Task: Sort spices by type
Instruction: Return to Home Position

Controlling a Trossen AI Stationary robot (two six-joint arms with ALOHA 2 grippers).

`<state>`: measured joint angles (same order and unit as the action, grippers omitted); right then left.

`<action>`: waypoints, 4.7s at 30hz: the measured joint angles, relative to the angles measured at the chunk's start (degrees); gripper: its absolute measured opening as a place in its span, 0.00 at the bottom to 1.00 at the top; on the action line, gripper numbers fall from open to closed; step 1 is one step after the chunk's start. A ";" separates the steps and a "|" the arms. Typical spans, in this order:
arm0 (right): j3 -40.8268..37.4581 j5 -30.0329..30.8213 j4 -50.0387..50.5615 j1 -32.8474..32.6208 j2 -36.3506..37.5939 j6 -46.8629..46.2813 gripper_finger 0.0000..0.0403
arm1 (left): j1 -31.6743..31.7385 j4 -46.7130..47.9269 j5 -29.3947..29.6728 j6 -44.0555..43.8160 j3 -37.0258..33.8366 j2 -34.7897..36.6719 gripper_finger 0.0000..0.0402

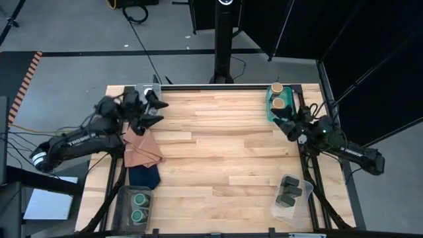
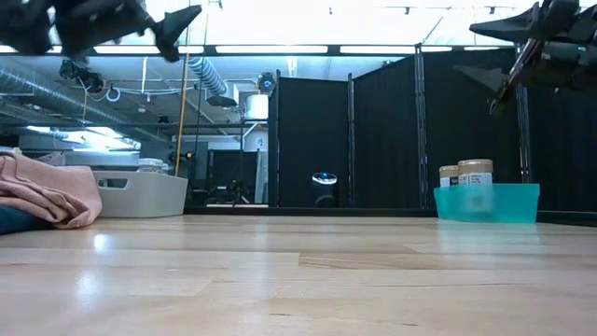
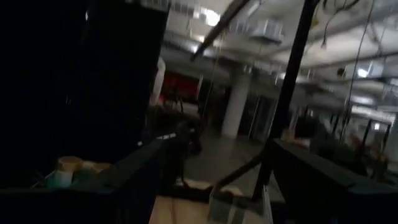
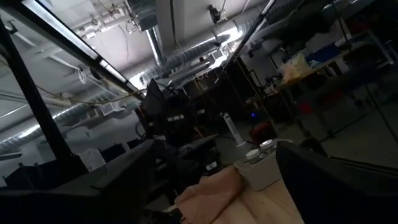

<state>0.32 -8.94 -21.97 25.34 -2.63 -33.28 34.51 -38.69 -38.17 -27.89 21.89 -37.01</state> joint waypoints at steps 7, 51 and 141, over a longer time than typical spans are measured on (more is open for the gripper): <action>0.00 1.91 0.92 -1.42 0.00 0.65 0.84 | -0.01 -16.26 7.12 -8.61 -16.77 8.61 0.73; 0.02 -1.17 7.86 0.48 0.01 3.67 0.84 | -38.29 6.94 61.21 12.75 -21.35 25.46 0.73; 0.04 6.29 20.56 -24.85 -1.33 24.13 0.84 | -42.67 36.58 24.66 20.17 -18.12 36.98 0.73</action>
<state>0.36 -2.65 -1.41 0.49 -3.97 -9.15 -8.16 -2.11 -13.51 -7.72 3.77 -0.03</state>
